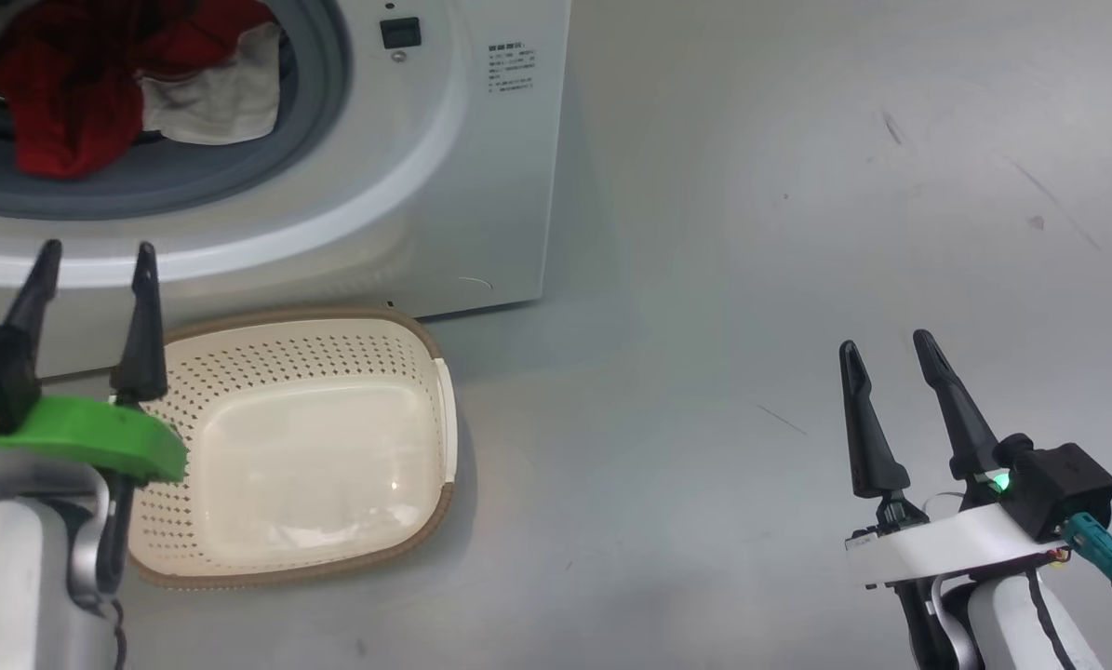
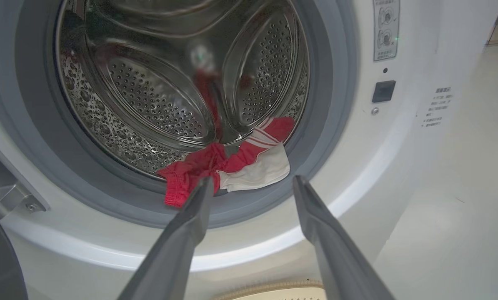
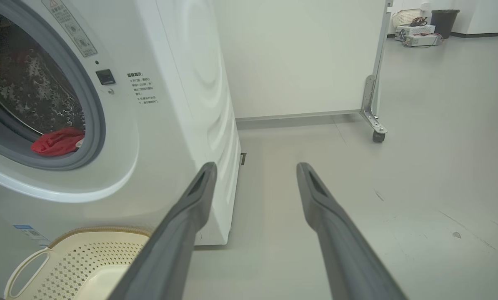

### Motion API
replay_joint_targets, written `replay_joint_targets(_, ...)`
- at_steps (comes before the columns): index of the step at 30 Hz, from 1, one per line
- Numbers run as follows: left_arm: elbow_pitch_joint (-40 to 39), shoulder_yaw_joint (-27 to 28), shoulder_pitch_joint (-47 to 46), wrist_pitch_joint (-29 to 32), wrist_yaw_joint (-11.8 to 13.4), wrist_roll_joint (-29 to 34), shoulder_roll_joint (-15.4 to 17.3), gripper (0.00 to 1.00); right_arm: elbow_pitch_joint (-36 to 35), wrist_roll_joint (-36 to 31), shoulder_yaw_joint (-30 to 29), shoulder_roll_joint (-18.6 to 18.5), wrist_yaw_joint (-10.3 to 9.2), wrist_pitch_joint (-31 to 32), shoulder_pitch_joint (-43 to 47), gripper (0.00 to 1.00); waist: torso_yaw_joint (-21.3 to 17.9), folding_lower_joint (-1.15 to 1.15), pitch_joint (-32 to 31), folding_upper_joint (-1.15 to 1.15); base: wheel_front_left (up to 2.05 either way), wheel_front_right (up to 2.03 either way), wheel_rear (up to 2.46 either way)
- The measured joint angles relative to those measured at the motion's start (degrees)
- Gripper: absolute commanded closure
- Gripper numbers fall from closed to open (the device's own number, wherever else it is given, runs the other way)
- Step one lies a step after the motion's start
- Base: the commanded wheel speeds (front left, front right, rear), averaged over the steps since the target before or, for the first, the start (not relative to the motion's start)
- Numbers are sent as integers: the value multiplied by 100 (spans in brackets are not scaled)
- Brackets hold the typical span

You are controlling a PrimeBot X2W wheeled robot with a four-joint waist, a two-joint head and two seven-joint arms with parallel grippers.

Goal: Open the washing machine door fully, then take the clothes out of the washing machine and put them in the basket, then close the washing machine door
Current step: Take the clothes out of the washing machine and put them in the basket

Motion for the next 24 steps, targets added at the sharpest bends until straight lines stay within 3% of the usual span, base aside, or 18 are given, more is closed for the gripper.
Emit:
replay_joint_targets(7, 193, 399, -922, 542, 212, -160, 126, 0, -49, 0, 33, 65, 7, 0, -254, 0, -334, 0, 454, 0, 0, 0, 0)
replay_joint_targets(17, 900, 706, -1963, 1466, 487, 83, 1002, 0, -99, 14, 104, 168, 7, 0, -545, 0, -799, 0, 1065, 0, 0, 0, 0)
replay_joint_targets(24, 1360, 700, -2458, 1937, 526, 242, 1322, 0, -55, 71, 178, 219, 8, 0, -692, 0, -1114, 0, 1409, 0, 0, 0, 0)
